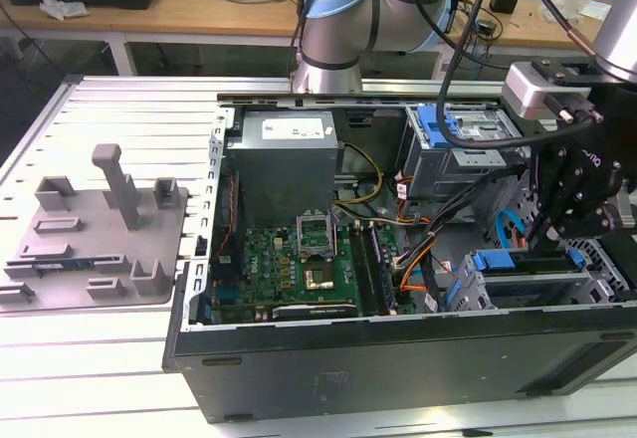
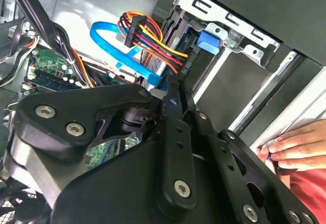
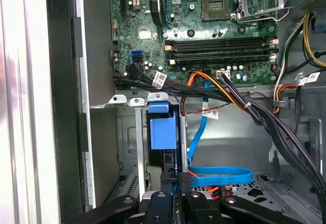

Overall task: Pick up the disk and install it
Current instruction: 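Insert the second disk wire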

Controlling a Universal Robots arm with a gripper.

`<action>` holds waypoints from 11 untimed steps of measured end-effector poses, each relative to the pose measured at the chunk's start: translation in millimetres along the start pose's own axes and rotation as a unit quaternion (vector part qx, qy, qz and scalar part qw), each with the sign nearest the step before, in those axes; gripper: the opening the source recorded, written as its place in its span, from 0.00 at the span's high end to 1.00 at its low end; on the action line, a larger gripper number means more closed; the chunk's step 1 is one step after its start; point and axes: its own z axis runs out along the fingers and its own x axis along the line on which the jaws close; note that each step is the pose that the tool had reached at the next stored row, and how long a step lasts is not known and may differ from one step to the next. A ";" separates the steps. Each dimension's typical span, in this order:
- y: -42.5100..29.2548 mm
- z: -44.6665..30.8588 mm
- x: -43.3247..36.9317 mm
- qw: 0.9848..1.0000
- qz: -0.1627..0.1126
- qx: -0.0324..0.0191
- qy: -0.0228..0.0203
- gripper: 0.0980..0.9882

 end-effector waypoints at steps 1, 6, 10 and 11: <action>0.0 1.3 -0.1 1.000 0.000 0.000 0.000 0.93; 0.0 4.5 -0.3 1.000 -0.002 0.000 0.000 0.93; 0.0 6.4 0.0 1.000 -0.002 -0.001 0.000 0.93; 0.1 7.5 0.0 1.000 -0.003 -0.001 0.000 0.93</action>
